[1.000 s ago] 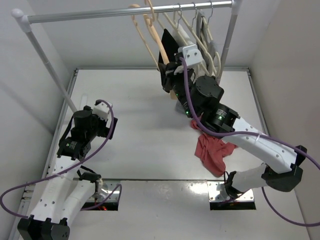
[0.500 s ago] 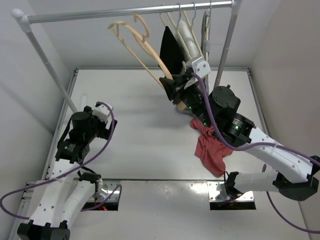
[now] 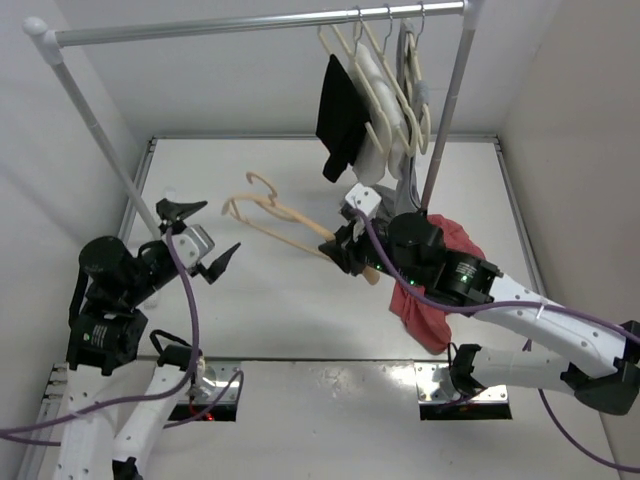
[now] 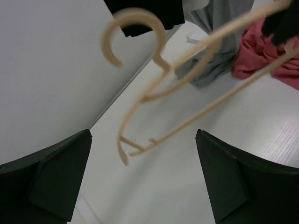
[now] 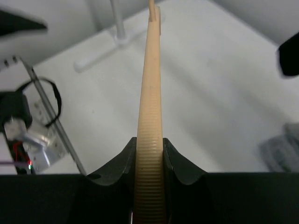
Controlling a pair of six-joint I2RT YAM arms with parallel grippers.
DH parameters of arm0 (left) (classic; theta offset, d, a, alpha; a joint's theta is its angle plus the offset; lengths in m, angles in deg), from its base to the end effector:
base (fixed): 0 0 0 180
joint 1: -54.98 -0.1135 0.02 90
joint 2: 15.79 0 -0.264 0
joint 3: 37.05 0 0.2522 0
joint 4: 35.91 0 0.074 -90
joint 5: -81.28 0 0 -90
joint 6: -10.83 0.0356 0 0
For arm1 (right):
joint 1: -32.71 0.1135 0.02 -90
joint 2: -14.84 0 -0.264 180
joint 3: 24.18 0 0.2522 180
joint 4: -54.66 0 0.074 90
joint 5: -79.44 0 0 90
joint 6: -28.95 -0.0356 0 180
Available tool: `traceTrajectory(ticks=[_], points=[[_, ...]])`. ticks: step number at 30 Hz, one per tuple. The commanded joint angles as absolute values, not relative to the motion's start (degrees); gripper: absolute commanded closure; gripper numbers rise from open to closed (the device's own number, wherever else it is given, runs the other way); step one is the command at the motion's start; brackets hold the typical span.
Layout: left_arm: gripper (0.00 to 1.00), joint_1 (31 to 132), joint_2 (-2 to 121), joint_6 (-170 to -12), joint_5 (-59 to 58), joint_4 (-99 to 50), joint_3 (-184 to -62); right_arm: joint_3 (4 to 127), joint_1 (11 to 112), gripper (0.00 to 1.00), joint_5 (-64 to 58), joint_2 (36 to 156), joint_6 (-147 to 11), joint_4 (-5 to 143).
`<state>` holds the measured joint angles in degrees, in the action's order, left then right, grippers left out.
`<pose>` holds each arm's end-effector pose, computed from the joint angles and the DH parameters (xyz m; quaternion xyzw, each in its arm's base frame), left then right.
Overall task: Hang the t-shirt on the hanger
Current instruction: Place tshirt on hanger
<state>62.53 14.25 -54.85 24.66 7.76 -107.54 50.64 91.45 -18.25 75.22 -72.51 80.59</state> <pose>0.0836 -0.0308 0.4035 0.3808 0.6152 -0.1105 0.6814 0.1291 0.2034 0.3841 -0.2709 0.7248 0.3205 0.5464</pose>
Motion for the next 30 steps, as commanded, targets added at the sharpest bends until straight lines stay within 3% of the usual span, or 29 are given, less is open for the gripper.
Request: traceTrajectory(ticks=[1, 8, 13, 25, 28, 29, 30], points=[[0.01, 62.0, 21.1, -56.9, 29.2, 7.3, -110.7, 47.7, 91.9, 1.0, -13.7, 74.3, -75.4, 80.7], [0.01, 62.0, 28.1, -48.5, 38.6, 9.4, -115.3, 46.1, 91.9, 1.0, -11.3, 74.9, -75.9, 82.0], [0.01, 62.0, 33.8, -39.6, 45.1, 19.7, -117.2, 45.6, 91.9, 1.0, -11.8, 74.9, -75.9, 83.7], [0.01, 67.5, 43.0, -37.9, 43.8, 20.2, -119.3, 45.6, 91.9, 1.0, -10.7, 77.2, -74.3, 84.4], [0.23, 68.9, 43.6, -37.9, 43.3, 20.2, -119.3, 45.6, 91.9, 1.0, -10.7, 78.2, -73.8, 84.4], [0.48, 69.0, 43.6, -37.9, 42.7, 20.2, -119.8, 45.6, 91.9, 1.0, -11.3, 78.2, -73.8, 84.9], [0.6, 69.5, 43.6, -37.9, 41.9, 20.7, -119.8, 45.6, 91.9, 1.0, -11.4, 77.5, -73.8, 84.9]])
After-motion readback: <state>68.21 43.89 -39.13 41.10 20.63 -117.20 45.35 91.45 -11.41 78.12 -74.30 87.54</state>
